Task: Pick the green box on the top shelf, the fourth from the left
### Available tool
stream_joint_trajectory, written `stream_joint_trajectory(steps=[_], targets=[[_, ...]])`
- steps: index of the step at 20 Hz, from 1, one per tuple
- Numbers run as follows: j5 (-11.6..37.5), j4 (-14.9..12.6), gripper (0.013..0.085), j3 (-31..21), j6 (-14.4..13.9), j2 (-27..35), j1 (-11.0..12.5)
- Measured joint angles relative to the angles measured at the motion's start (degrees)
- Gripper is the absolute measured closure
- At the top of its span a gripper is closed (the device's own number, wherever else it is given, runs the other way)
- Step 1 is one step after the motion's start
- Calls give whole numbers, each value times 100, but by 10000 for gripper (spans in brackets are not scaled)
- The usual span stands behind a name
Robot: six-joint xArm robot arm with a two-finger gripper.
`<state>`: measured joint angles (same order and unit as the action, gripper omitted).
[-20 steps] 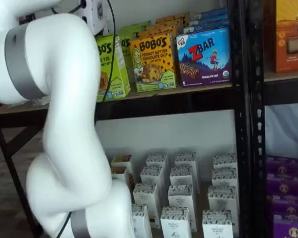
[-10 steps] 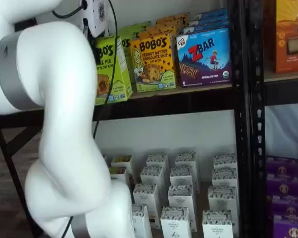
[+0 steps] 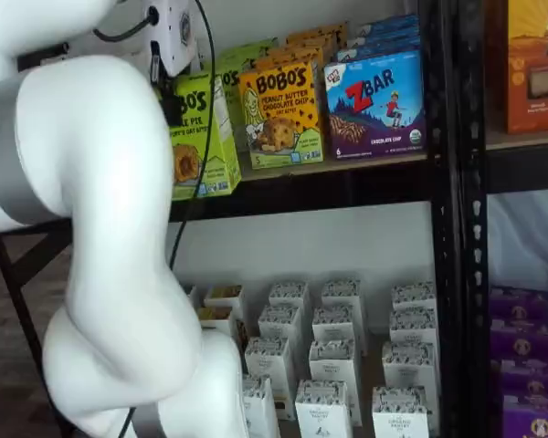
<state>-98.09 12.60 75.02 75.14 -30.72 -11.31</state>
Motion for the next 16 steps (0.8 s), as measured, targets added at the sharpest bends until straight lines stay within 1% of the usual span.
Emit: stream_joint_trajectory(steps=[4, 11, 16], targets=[[-147, 219, 690, -17, 114, -13, 170], [-182, 330, 690, -128, 358, -92, 439], [-207, 372, 690, -186, 497, -129, 583]])
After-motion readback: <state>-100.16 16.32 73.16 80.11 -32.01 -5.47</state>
